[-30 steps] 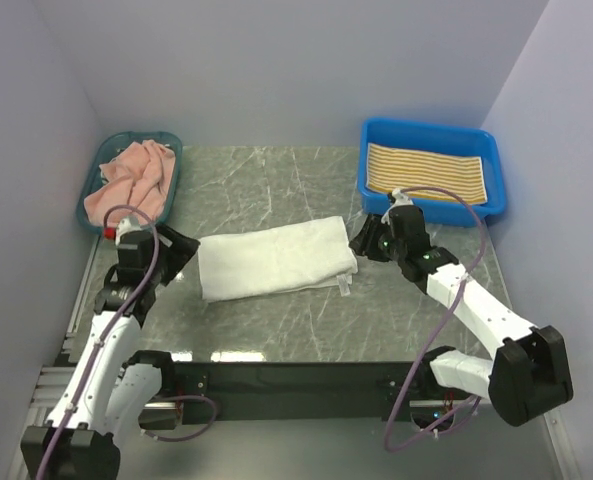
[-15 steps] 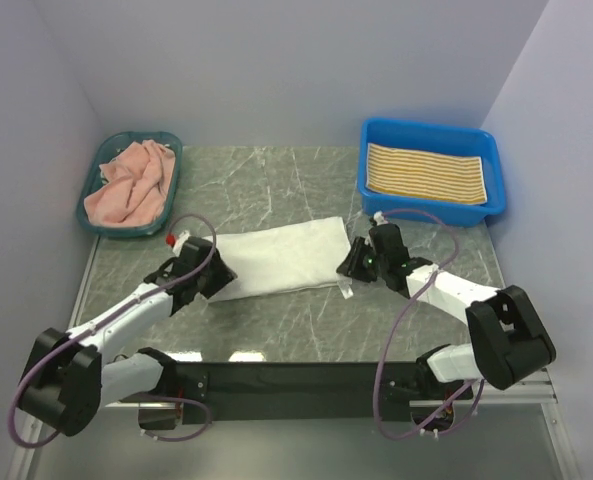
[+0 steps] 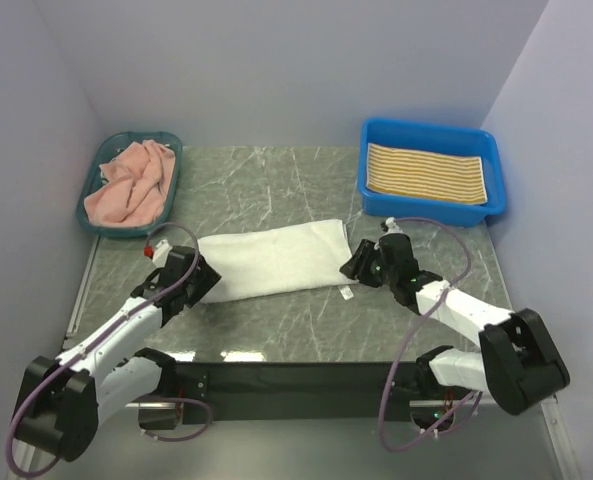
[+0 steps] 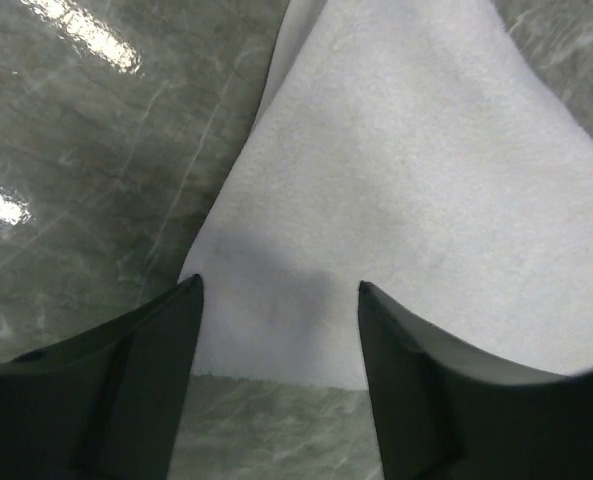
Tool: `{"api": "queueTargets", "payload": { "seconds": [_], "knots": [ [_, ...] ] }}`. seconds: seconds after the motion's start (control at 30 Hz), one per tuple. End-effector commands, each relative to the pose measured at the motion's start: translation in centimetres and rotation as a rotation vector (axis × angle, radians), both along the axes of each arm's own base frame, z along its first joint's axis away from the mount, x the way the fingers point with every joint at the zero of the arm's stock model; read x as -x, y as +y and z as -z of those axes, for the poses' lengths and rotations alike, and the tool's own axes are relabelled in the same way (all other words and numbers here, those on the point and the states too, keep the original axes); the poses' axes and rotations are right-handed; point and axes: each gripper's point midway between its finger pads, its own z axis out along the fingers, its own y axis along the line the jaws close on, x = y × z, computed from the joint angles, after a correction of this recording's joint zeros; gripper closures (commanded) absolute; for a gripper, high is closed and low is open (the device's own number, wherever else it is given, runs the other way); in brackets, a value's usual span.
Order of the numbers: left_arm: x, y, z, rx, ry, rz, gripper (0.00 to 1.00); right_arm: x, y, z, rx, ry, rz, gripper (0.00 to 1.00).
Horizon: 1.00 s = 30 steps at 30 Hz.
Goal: Fold and stack the towels
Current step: Fold the towel
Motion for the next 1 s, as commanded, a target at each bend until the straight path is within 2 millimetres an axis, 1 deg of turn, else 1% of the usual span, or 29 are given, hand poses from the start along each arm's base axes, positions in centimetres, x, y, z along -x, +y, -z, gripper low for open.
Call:
{"api": "queueTargets", "payload": {
  "seconds": [0.0,0.03,0.07,0.1,0.13,0.17,0.2,0.23,0.27,0.3,0.33,0.37,0.4,0.43,0.47,0.5,0.53,0.57,0.6,0.63,0.67,0.7,0.73,0.83,0.87,0.97],
  "knots": [
    [-1.1,0.3,-3.3,-0.024,-0.076,0.014,0.29,-2.3,0.8,-5.4,-0.058,-0.209,-0.024,0.47],
    [-1.6,0.0,-4.2,-0.027,-0.1,0.038,0.26,-2.9,1.3,-7.1,-0.084,-0.255,-0.036,0.4],
    [-2.2,-0.3,-5.3,-0.019,-0.134,0.049,0.22,-3.2,1.8,-8.2,-0.111,-0.285,-0.05,0.37],
    [-3.2,-0.8,-7.0,-0.005,-0.176,0.063,0.2,-3.9,2.3,-9.8,-0.145,-0.336,-0.059,0.36],
    [-3.7,-1.0,-7.7,-0.011,-0.197,0.075,0.2,-4.6,2.9,-11.7,-0.171,-0.38,-0.072,0.35],
    [-4.8,-1.3,-9.0,-0.006,-0.242,0.08,0.19,-5.2,3.3,-12.2,-0.18,-0.391,-0.073,0.34],
    [-5.9,-1.6,-9.8,-0.01,-0.259,0.083,0.19,-6.0,3.8,-13.5,-0.201,-0.437,-0.081,0.32],
    [-6.6,-1.5,-10.1,-0.029,-0.271,0.077,0.19,-6.9,4.1,-14.7,-0.22,-0.468,-0.077,0.32],
    [-7.4,-1.5,-10.3,-0.033,-0.281,0.069,0.21,-7.7,4.4,-14.2,-0.223,-0.459,-0.075,0.32],
    [-8.8,-1.7,-10.3,-0.036,-0.283,0.068,0.21,-8.3,4.9,-14.8,-0.243,-0.482,-0.077,0.32],
    [-9.6,-1.8,-10.2,-0.024,-0.281,0.071,0.22,-9.2,5.4,-15.7,-0.256,-0.499,-0.08,0.32],
    [-10.5,-1.3,-10.2,-0.018,-0.284,0.052,0.24,-10.0,5.8,-14.6,-0.251,-0.474,-0.081,0.32],
    [-11.5,-1.3,-9.0,-0.016,-0.267,0.048,0.25,-10.6,6.1,-15.0,-0.27,-0.495,-0.079,0.32],
    [-12.1,-0.6,-8.5,-0.014,-0.26,0.03,0.26,-11.1,6.3,-14.9,-0.277,-0.502,-0.076,0.32],
    [-12.5,-0.4,-7.0,-0.021,-0.225,0.027,0.28,-11.9,6.4,-13.4,-0.26,-0.48,-0.063,0.32],
    [-12.9,-0.2,-6.4,-0.021,-0.22,0.022,0.28,-12.4,6.4,-12.8,-0.25,-0.478,-0.053,0.32],
    [-13.3,0.4,-5.7,-0.026,-0.212,0.007,0.29,-12.9,6.3,-12.2,-0.237,-0.472,-0.042,0.32],
    [-13.6,0.5,-4.5,-0.027,-0.193,0.003,0.29,-13.6,6.2,-10.0,-0.209,-0.436,-0.024,0.33],
    [-13.6,0.8,-3.6,-0.026,-0.176,-0.004,0.3,-13.9,6.1,-9.2,-0.206,-0.425,-0.014,0.33],
    [-13.8,0.9,-3.1,-0.014,-0.176,-0.009,0.3,-14.1,5.8,-7.8,-0.2,-0.4,-0.002,0.33],
    [-13.4,1.2,-1.4,-0.003,-0.137,-0.013,0.31,-14.3,5.6,-5.5,-0.196,-0.351,0.019,0.34],
    [-13.2,1.3,-0.8,0.005,-0.128,-0.017,0.31,-14.1,5.3,-4.5,-0.197,-0.347,0.033,0.34],
    [-12.9,1.5,0.1,0.011,-0.119,-0.028,0.32,-14.1,4.6,-2.9,-0.184,-0.322,0.057,0.35],
    [-12.3,2.6,1.4,0.004,-0.095,-0.066,0.32,-13.8,2.4,-0.2,-0.137,-0.295,0.158,0.36],
    [-11.8,2.9,2.0,0.002,-0.082,-0.075,0.33,-13.9,1.7,0.5,-0.124,-0.281,0.186,0.36],
    [-10.9,3.7,2.9,0.001,-0.064,-0.1,0.33,-13.7,0.2,2.0,-0.096,-0.252,0.268,0.36]
  ]
}}
